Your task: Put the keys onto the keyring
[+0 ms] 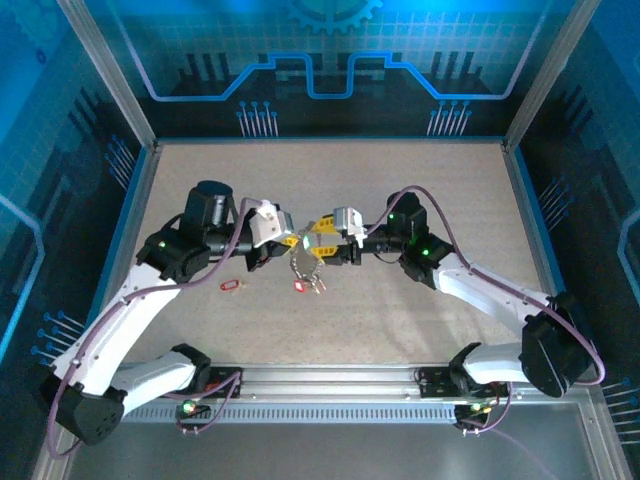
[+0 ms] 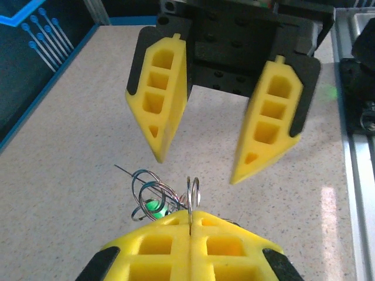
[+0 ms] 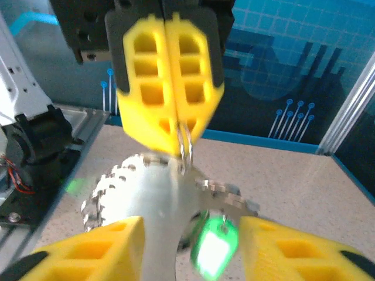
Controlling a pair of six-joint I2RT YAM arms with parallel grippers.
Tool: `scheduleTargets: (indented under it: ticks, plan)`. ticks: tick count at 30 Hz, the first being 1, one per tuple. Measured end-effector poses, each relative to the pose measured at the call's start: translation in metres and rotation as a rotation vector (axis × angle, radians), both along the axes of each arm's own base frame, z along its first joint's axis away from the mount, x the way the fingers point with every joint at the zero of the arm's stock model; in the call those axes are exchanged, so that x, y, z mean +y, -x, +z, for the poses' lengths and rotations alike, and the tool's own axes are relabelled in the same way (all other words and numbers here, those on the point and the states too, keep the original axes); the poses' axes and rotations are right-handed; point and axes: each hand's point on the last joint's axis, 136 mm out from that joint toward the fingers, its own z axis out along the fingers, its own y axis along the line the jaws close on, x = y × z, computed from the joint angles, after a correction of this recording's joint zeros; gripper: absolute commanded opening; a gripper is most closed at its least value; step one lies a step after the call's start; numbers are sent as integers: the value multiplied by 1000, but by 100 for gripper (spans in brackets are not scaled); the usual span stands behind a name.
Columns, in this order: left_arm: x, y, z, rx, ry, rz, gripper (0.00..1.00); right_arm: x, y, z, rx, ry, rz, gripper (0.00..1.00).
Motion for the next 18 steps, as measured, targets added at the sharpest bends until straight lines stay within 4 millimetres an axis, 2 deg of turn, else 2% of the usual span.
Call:
scheduleTargets:
  ticks: [5, 9, 13, 18]
  plan:
    - [26, -10, 6, -26, 10, 99, 0, 3, 3, 3, -16, -12, 8, 49]
    - [52, -29, 4, -10, 7, 219, 0, 15, 15, -10, -27, 31, 37, 45]
    - [81, -52, -3, 34, -1, 367, 0, 39, 36, -38, -32, 86, 115, 47]
    - [125, -83, -5, 91, -1, 579, 0, 71, 60, -98, -10, 197, 226, 47]
